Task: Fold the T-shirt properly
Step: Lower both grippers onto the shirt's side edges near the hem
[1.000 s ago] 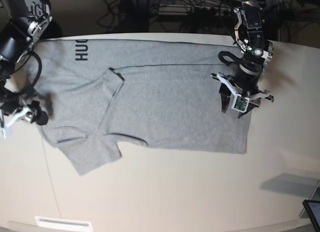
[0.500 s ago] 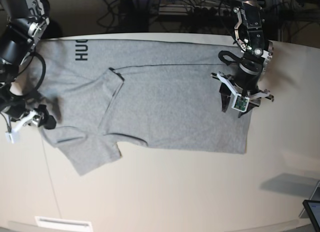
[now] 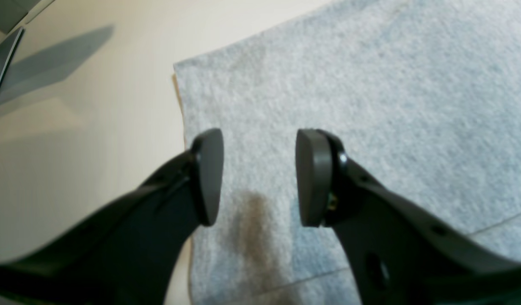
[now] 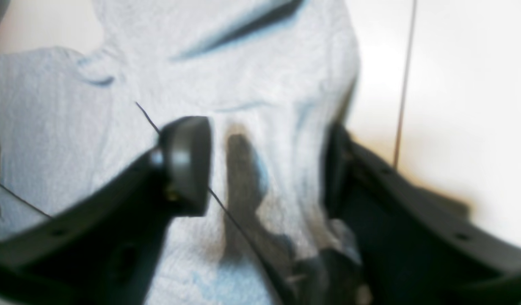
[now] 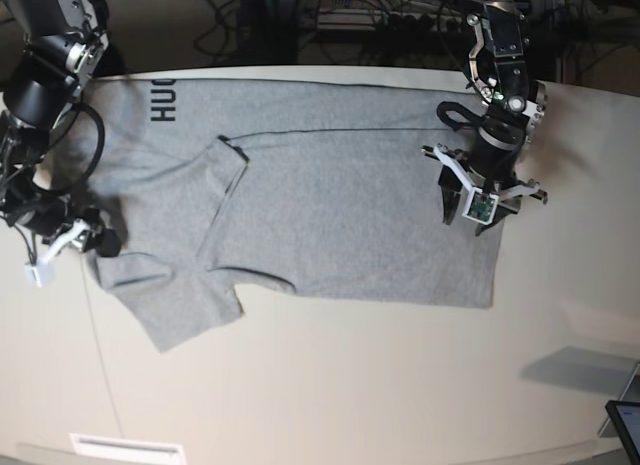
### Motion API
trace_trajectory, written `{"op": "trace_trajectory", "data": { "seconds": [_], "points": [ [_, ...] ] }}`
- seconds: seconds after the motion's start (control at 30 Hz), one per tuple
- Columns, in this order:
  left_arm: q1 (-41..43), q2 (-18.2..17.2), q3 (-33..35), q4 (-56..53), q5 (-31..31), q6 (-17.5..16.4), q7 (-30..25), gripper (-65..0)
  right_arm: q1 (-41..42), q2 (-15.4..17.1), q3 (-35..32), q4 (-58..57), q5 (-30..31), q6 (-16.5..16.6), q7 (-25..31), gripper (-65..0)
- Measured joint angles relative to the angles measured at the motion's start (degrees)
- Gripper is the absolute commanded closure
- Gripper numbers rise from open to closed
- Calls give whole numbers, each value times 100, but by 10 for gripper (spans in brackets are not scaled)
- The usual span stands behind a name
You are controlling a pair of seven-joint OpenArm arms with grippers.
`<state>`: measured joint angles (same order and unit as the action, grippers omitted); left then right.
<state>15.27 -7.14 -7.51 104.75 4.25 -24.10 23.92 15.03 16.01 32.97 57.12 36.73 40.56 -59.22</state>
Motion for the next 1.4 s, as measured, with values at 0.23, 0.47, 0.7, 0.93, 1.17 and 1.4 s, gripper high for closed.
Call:
{"op": "trace_trajectory", "data": {
  "seconds": [0.23, 0.47, 0.7, 0.93, 1.17, 1.4],
  "points": [
    [-20, 2, -13, 0, -26, -7, 2, -280, -28, -4, 7, -35, -81, -9, -96, 0],
    [-616, 201, -1071, -103, -592, 0, 885, -301, -28, -7, 0, -35, -81, -11, -116, 0],
    [-1401, -385, -1639, -804, -1987, 22, 1851, -406, -28, -7, 0, -28, -70, -9, -127, 0],
    [-1978, -529, -1617, -1880, -2267, 7, 1862, -411, -28, -7, 0, -28, -66, -7, -133, 0],
    [-2643, -560, -1670, -2741, -2677, -741, 2420, -534, -26, -4, -11, -24, -68, -9, -149, 0],
    [-2940, -769, -1700, -3331, -2826, -745, 2435, -537, -28, -4, -11, -24, -68, -9, -153, 0]
  ]
}}
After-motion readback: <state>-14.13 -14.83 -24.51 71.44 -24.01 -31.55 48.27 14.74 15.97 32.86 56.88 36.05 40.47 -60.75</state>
